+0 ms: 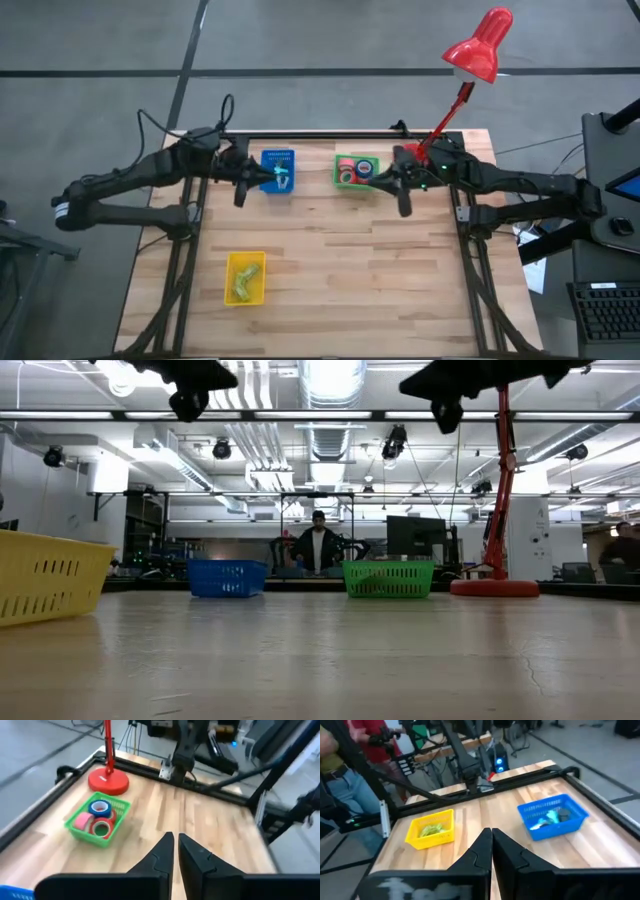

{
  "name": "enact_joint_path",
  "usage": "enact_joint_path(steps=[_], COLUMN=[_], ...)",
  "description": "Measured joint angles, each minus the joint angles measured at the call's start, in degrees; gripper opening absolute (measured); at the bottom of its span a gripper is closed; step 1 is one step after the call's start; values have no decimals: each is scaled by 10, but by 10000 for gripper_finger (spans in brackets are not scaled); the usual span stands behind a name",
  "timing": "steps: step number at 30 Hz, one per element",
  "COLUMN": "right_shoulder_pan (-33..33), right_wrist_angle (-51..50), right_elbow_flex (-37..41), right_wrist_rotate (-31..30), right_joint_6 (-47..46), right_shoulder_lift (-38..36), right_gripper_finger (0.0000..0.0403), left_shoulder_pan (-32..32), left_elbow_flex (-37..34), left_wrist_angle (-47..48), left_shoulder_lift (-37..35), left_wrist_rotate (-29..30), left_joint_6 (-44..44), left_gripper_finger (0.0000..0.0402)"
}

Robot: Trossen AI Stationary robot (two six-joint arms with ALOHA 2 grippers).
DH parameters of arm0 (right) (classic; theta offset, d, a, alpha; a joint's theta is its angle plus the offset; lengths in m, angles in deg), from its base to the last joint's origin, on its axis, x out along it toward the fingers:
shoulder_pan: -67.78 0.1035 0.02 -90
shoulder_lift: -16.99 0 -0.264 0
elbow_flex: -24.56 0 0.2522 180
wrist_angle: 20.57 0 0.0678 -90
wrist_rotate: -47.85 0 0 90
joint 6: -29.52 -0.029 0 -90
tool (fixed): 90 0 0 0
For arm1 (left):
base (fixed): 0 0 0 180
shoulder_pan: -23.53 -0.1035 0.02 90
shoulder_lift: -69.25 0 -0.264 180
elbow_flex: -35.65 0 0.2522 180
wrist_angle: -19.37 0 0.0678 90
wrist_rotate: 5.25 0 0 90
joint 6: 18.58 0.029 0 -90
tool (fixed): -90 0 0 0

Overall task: Pick and place Stapler, Stapler remover, tape
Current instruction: Return to Home Position

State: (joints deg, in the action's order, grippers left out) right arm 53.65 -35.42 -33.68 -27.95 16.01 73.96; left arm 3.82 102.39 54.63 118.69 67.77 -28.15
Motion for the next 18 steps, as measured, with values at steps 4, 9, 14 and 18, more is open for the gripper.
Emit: enact_joint_path(steps=[4, 9, 14, 18], right_shoulder_pan=[-7, -12, -12, -12], right_wrist_angle=[4, -4, -14, 4], right_elbow_flex=[40, 97, 145, 177], right_wrist_rotate=[-10, -10, -8, -8], right_joint_6=[21, 27, 18, 14], right_shoulder_lift=[-62, -142, -212, -254], right_gripper_finger=[8, 8, 8, 8], left_shoulder_pan=[1, 0, 0, 0], left_elbow_flex=[-48, -144, -249, -314], left_wrist_angle=[-65, -180, -263, -326], left_shoulder_lift=[-28, -73, -119, -152], left_wrist_rotate=[0, 0, -1, -8], left_joint_6=[37, 11, -33, -52], left_gripper_finger=[25, 24, 23, 27])
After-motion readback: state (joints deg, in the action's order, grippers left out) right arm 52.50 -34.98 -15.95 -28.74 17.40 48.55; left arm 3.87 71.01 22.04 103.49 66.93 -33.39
